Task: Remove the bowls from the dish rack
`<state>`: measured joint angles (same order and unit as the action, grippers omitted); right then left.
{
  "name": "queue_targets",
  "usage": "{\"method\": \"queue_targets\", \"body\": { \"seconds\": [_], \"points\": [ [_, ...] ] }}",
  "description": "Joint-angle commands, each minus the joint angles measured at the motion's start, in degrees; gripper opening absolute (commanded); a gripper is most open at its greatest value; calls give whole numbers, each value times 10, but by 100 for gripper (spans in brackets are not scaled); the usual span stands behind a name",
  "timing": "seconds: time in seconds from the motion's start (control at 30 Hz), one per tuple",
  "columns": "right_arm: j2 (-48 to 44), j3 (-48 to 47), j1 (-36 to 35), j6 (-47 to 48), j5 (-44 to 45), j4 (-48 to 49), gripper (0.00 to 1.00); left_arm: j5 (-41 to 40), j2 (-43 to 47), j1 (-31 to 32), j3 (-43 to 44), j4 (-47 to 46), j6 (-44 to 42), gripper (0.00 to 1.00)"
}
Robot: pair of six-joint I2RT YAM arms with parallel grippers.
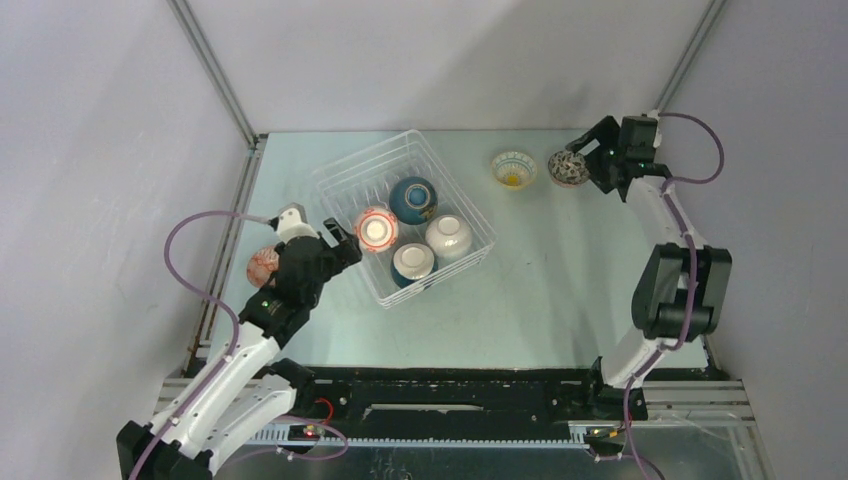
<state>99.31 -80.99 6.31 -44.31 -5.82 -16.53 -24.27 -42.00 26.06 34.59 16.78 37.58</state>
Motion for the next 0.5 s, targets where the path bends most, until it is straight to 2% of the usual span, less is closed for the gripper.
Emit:
{"method": "queue_targets", "body": {
  "seconds": [0.0,0.17,0.27,0.47],
  "points": [
    [-73,68,-29,106,-42,30,99,22,-17,-3,-3,-7,2,93],
    [-152,141,-87,147,-48,54,100,48,-42,-3,-5,-14,5,90],
    [-186,161,-126,174,-50,54,100,55,-61,-3,-6,-22,3,81],
    [-197,162,-209,240,-38,18,99,44,-93,-3,-4,-33,0,77]
  ]
}}
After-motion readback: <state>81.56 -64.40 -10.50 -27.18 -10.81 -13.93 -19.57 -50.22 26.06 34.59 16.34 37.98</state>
